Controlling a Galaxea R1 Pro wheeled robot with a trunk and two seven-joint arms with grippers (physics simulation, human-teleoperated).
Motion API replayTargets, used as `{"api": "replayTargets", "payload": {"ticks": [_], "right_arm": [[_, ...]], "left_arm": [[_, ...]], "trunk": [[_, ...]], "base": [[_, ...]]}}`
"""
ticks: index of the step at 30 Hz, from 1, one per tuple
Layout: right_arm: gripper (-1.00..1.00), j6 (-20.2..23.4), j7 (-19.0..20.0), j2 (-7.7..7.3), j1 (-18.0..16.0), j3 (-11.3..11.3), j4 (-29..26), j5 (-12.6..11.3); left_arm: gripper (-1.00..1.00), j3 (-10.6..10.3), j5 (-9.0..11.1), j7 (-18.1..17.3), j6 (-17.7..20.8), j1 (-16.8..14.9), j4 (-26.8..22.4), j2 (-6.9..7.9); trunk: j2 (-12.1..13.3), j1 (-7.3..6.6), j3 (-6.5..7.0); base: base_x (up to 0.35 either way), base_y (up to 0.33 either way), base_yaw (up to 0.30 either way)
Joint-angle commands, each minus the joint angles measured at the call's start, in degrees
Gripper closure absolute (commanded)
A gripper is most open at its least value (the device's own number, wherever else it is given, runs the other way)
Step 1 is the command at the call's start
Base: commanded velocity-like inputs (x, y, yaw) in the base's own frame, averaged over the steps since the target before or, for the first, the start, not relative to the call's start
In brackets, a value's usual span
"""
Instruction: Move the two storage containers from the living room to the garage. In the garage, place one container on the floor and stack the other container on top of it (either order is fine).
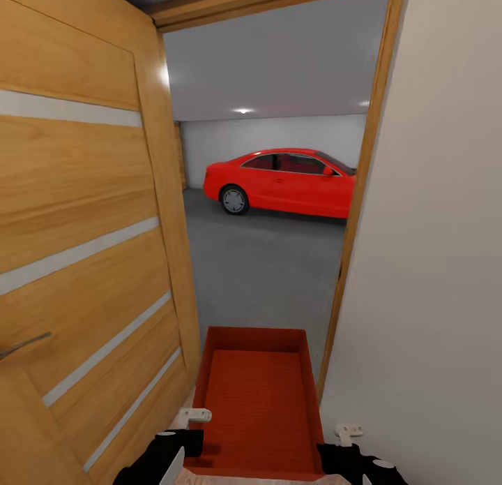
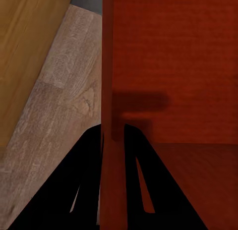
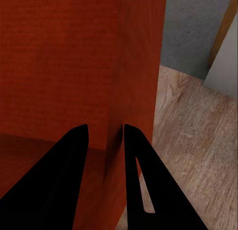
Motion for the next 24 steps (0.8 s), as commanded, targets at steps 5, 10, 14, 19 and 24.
{"api": "replayTargets", "payload": {"ticks": [5, 10, 14, 19, 24], "right_arm": [[1.00, 0.32, -0.68, 0.01, 0.05, 0.68, -0.11, 3.06], [1.00, 0.32, -0.67, 0.01, 0.05, 0.68, -0.11, 3.05], [1.00, 0.32, -0.70, 0.01, 0.05, 0.68, -0.11, 3.04], [1.00, 0.32, -0.71, 0.01, 0.05, 0.68, -0.11, 3.04], [1.00, 0.32, -0.68, 0.01, 0.05, 0.68, -0.11, 3.04]], "left_arm": [[1.00, 0.73, -0.32, 1.98, 0.48, -0.10, -0.19, -0.23], [1.00, 0.73, -0.32, 1.99, 0.48, -0.10, -0.19, -0.29], [1.00, 0.71, -0.32, 1.99, 0.48, -0.10, -0.19, -0.30], [1.00, 0.71, -0.32, 1.98, 0.48, -0.10, -0.19, -0.30], [1.00, 0.66, -0.32, 2.04, 0.48, -0.10, -0.19, -0.28]], "trunk": [[-0.13, 0.03, -0.12], [-0.13, 0.03, -0.12], [-0.13, 0.03, -0.12], [-0.13, 0.03, -0.12], [-0.13, 0.03, -0.12]], "base": [[0.025, 0.249, 0.000], [0.071, 0.137, 0.000], [0.010, 0.018, 0.000], [0.001, 0.002, 0.000], [0.145, 0.000, 0.000]]}}
